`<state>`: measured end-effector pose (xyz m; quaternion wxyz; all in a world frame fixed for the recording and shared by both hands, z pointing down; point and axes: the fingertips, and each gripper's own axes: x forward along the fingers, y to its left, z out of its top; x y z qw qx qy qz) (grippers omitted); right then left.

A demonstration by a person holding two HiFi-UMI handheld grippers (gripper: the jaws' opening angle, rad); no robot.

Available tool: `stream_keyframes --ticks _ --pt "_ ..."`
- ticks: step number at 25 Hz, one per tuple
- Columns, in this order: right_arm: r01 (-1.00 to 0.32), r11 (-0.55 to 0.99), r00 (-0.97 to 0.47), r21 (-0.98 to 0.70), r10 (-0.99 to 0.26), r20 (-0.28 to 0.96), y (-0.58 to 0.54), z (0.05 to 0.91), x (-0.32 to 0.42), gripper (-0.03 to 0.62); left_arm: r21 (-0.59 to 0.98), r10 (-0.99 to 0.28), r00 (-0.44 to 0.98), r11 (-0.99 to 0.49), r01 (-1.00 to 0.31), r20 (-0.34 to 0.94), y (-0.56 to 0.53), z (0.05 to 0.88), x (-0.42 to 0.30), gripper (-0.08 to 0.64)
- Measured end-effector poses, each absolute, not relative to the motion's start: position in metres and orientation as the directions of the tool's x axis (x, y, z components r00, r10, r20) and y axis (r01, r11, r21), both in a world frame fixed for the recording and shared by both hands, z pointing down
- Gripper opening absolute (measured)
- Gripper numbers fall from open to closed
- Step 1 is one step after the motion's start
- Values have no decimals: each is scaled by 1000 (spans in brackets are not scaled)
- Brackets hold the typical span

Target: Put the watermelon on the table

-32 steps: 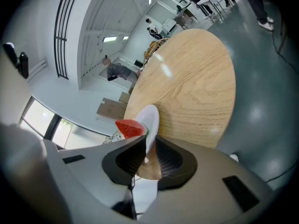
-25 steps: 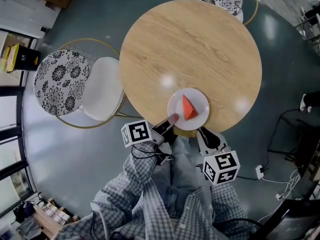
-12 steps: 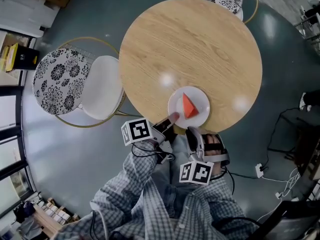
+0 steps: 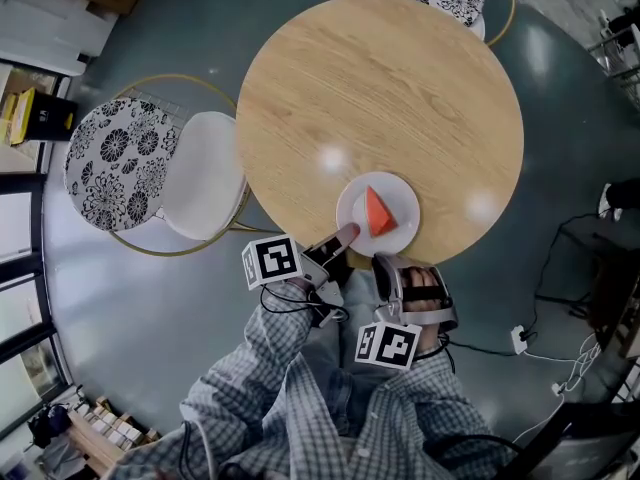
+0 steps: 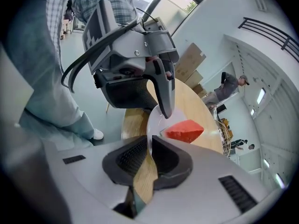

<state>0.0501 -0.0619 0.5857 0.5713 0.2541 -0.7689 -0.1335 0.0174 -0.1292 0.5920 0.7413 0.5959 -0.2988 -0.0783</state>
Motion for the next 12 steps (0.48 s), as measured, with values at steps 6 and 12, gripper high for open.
stream_keyframes --ticks 6,12 --pt "-255 826 -203 502 -553 808 -64 586 51 41 939 -479 818 278 -202 318 -131 586 19 120" --pt "-274 811 -186 516 -571 799 -72 585 54 43 940 -464 827 272 -208 317 -132 584 20 135"
